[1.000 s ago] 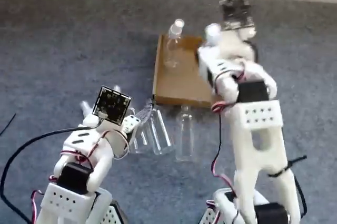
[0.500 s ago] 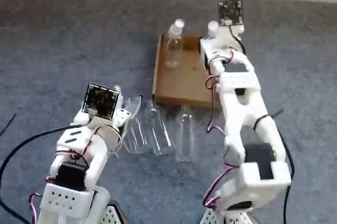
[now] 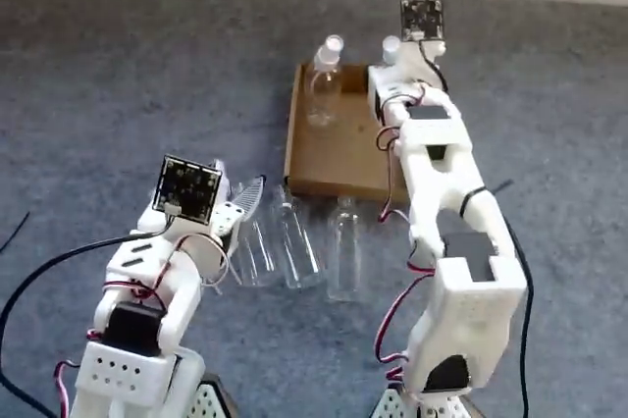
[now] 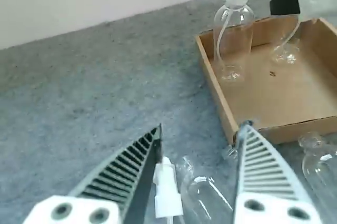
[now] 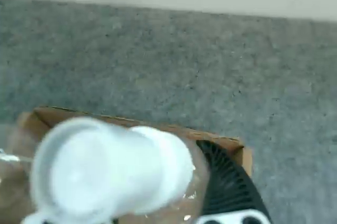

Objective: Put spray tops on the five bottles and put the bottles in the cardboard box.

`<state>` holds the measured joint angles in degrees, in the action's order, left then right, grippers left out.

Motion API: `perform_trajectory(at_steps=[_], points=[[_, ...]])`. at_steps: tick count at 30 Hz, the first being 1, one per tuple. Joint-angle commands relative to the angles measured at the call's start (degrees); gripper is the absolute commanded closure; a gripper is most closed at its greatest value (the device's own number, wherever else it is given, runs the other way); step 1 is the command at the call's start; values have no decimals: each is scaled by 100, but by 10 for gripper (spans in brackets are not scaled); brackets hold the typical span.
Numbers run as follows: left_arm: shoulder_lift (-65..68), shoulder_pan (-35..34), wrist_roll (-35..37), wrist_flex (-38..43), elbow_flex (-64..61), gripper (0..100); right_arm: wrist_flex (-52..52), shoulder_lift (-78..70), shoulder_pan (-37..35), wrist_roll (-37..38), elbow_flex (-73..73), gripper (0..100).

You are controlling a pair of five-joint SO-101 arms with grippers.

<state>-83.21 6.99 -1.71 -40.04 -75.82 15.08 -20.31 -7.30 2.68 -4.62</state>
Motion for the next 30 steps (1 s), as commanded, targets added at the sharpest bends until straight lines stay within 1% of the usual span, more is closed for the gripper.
perform_trajectory(at_steps=[1, 5, 8, 12, 16, 19, 21, 27, 30], points=[[-13, -75, 9, 141, 40, 787, -101, 75, -13, -26, 347, 995], [-13, -75, 9, 141, 40, 787, -92, 101, -101, -26, 347, 975], [-13, -75, 9, 141, 40, 787, -31, 101, -127, -26, 347, 895], [-13, -75, 9, 132, 40, 787, 400, 119, -171, -26, 418, 810], [-13, -75, 9, 132, 40, 787, 409, 101, -207, -26, 593, 785], [-13, -75, 9, 132, 40, 787, 497, 110, -224, -26, 681, 784], [-13, -75, 9, 132, 40, 787, 743, 110, -224, -26, 866, 778], [-13, -75, 9, 132, 40, 787, 1516, 101, -224, -62, 1587, 695], [-13, -75, 9, 132, 40, 787, 1877, 101, -224, -62, 2044, 687]])
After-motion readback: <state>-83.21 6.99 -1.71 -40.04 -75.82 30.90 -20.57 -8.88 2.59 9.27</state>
